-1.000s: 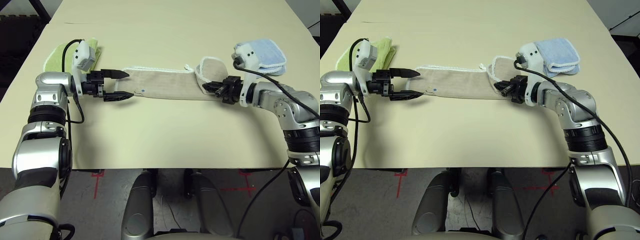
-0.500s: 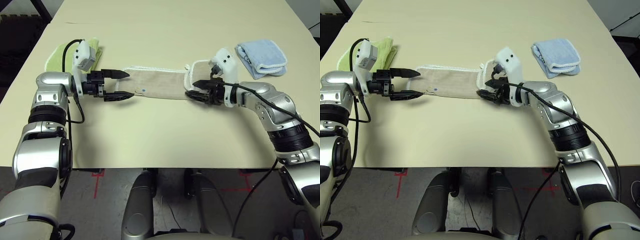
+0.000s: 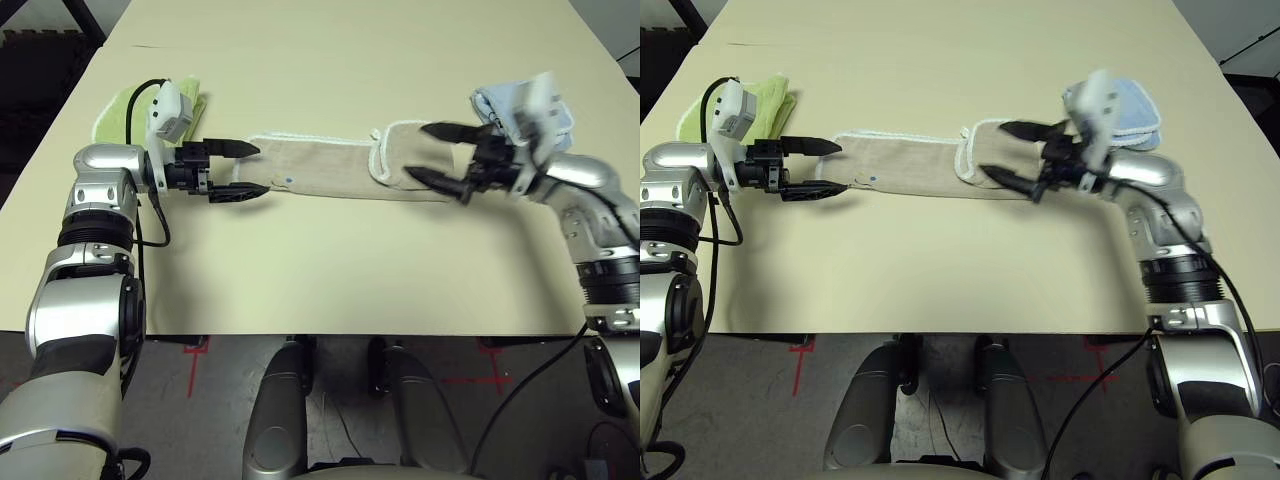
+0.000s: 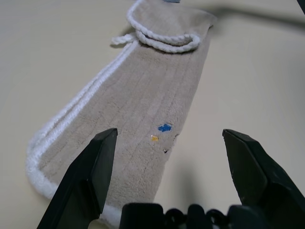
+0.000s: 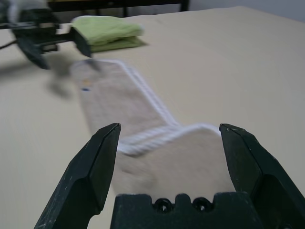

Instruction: Fold the towel and set it aside.

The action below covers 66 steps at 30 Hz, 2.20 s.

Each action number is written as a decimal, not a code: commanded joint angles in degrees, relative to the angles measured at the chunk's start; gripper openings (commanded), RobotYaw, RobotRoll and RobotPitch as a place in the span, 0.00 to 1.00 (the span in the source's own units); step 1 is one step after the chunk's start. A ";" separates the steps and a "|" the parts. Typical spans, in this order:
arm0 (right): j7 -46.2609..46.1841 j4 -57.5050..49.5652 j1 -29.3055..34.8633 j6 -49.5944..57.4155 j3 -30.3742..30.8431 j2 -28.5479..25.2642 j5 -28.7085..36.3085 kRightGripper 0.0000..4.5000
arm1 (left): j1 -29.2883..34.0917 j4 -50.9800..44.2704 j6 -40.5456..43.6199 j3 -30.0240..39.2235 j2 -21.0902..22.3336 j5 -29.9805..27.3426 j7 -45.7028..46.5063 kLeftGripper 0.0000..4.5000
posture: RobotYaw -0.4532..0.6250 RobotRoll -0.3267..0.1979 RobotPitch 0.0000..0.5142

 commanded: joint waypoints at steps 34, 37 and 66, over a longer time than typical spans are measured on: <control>-0.10 36.17 -12.52 -18.46 1.98 9.58 -15.03 0.00 | 6.63 -11.37 6.83 0.09 1.06 -4.29 2.03 1.00 | 0.51 0.62 0.44; 1.15 34.24 -14.22 -15.46 -0.85 9.99 -11.64 0.00 | 6.55 -11.34 6.79 0.05 0.78 -4.36 2.15 1.00 | 0.50 0.62 0.44; -29.67 40.29 -16.92 -5.63 -1.78 15.26 -17.29 0.00 | 9.61 -16.95 10.90 1.38 -0.77 -7.22 7.74 1.00 | 0.55 0.62 0.57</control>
